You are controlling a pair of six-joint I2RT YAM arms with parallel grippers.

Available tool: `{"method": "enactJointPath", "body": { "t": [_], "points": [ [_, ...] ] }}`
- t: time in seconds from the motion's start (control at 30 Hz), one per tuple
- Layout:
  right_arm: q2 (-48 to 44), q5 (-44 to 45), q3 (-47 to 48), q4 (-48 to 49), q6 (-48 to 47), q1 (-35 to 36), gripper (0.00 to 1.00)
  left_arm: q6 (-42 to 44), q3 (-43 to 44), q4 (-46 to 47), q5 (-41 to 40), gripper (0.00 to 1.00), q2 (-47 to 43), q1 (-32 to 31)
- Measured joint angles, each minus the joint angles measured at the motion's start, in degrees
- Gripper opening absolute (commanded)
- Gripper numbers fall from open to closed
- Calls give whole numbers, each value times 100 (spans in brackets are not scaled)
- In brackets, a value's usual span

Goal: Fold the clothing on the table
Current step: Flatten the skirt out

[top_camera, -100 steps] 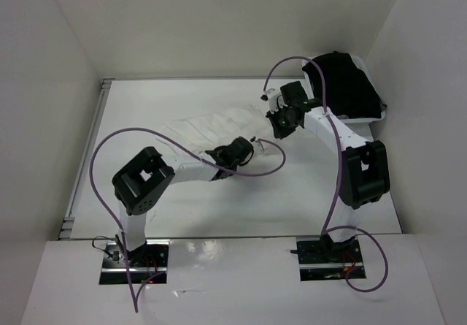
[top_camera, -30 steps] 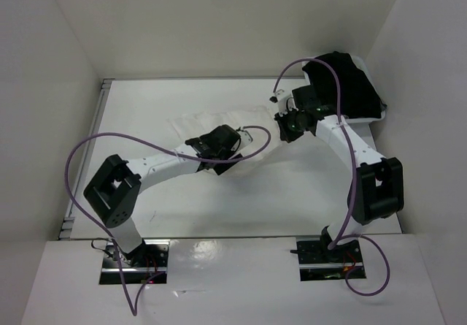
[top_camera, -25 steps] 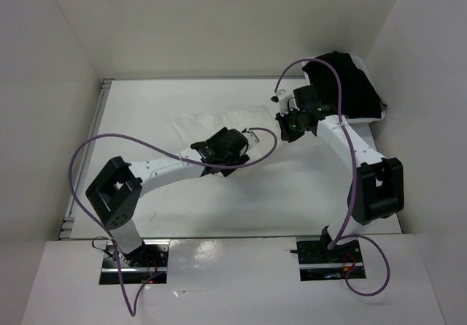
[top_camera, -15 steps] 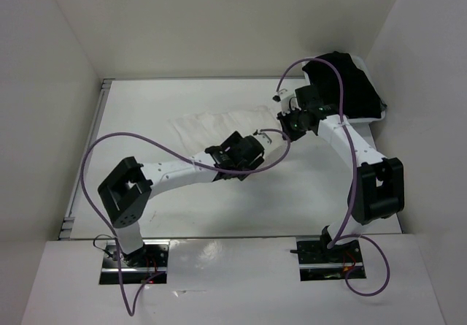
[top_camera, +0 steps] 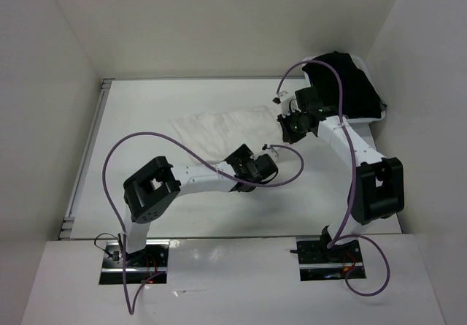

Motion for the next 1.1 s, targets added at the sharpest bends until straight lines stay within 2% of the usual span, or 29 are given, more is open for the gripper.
{"method": "enactJointPath", "body": {
  "t": [0.2,0.6,0.9,1.1],
  "points": [
    [0,-9,-15,2,0,0,0,11,0,234,-516,95,212,28],
    [-31,-17,-55,13,7,0,0,225,0,761,-1014,95,459,28],
    [-98,-22,-68,15,7,0,0,844,-61,1440,-1327,95,748,26],
    [-136,-105,-94,13,7,-48,0,1550,-334,2131,-1510,94,754,26]
  ]
}}
